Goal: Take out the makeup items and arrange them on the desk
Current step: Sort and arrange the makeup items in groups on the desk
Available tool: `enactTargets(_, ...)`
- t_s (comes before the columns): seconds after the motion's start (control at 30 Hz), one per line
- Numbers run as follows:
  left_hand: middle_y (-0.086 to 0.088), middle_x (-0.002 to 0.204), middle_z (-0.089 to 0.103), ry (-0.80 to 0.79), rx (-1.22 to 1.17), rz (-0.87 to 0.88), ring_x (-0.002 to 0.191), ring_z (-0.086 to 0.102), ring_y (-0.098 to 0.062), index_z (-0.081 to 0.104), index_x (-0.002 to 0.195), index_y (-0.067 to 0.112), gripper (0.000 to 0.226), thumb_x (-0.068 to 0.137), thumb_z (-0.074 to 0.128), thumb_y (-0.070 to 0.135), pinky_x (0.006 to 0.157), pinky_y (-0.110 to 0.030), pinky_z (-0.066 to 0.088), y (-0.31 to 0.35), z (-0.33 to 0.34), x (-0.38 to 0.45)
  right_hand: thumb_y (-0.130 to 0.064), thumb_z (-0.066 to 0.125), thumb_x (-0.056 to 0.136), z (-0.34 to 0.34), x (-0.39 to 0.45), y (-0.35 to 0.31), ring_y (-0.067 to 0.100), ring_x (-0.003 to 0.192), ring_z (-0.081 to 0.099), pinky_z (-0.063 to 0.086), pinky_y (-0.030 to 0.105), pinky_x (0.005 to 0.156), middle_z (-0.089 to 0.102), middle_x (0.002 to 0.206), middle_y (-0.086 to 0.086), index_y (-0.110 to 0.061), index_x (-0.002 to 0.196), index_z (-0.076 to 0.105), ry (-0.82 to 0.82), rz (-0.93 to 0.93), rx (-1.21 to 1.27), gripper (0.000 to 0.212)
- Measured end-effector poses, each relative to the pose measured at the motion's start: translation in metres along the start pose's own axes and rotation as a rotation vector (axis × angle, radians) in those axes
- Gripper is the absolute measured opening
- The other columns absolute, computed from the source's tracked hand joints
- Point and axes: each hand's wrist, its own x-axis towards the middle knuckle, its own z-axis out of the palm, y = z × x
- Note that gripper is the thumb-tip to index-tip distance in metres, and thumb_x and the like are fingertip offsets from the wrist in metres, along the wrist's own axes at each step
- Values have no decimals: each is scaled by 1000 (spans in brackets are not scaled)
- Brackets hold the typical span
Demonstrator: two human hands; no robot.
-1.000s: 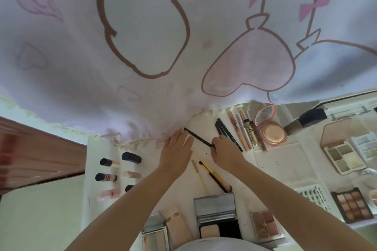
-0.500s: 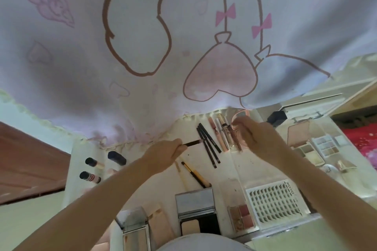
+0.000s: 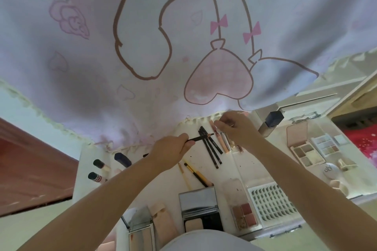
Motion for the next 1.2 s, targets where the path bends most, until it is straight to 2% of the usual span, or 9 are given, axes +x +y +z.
enactTargets(0.1, 7, 57, 34, -2, -22, -4, 59, 41, -19, 33, 81, 17, 28, 98, 23, 37, 55, -28, 33, 1, 3, -3, -23, 55, 88, 7, -3, 3, 0, 47, 42, 33, 11, 50, 43, 54, -10, -23, 61, 49, -27, 50, 63, 28)
enactTargets(0.23, 8, 56, 34, 8, -38, -3, 49, 33, -10, 33, 81, 17, 28, 98, 23, 37, 46, -22, 24, 2, 6, -3, -23, 53, 89, 15, -5, 5, 3, 49, 39, 32, 15, 53, 42, 53, -11, -23, 59, 48, -53, 66, 110, 30)
enactTargets(0.4, 8, 57, 35, 17, -90, -2, 48, 32, -9, 34, 84, 16, 26, 98, 24, 35, 45, -22, 24, 3, 13, -2, -21, 50, 89, 25, -4, 5, 2, 46, 40, 32, 19, 54, 45, 56, -9, -27, 60, 47, -102, 36, 16, 30)
enactTargets(0.53, 8, 56, 37, 17, -380, 1, 46, 32, -8, 36, 95, 15, 11, 98, 31, 25, 41, -16, 28, 3, 24, -3, -24, 41, 94, 29, 1, 8, 0, 44, 47, 39, 17, 49, 54, 61, -10, -21, 78, 52, -41, 99, 159, 20)
enactTargets(0.63, 7, 62, 41, 68, -573, -101, 51, 35, -7, 40, 91, 16, 9, 98, 34, 19, 46, -12, 34, 2, 34, 1, -21, 36, 96, 26, 6, 22, 10, 55, 49, 41, 19, 49, 52, 66, -2, -7, 95, 53, 44, 205, 280, 22)
enactTargets(0.73, 5, 70, 44, 192, -651, -276, 59, 39, -6, 53, 95, 9, 16, 96, 39, 17, 51, -11, 36, 0, 44, 16, -16, 39, 94, 32, 2, 46, 23, 68, 52, 43, 29, 63, 53, 68, 2, -5, 88, 53, -29, 228, 86, 19)
enactTargets(0.83, 4, 77, 47, 202, -786, -404, 69, 43, -9, 57, 103, 7, 22, 95, 42, 20, 57, -15, 33, -1, 53, 32, -15, 42, 93, 47, -9, 76, 24, 94, 56, 41, 27, 81, 63, 99, 11, -2, 99, 59, -245, 237, -253, 23)
enactTargets(0.93, 8, 74, 48, 134, -960, -472, 77, 47, -13, 55, 106, 8, 22, 95, 42, 21, 69, -22, 39, 5, 61, 45, -21, 41, 93, 61, -19, 97, 21, 107, 52, 38, 24, 90, 54, 120, 10, -7, 112, 55, -420, 273, -428, 27)
enactTargets(1.2, 2, 75, 52, -106, -913, -593, 61, 49, -5, 47, 73, 15, 24, 95, 42, 22, 56, -19, 39, 4, 83, 81, -20, 42, 93, 67, -21, 120, 20, 116, 46, 33, 24, 99, 50, 125, 8, -6, 117, 54, -416, 224, -517, 31)
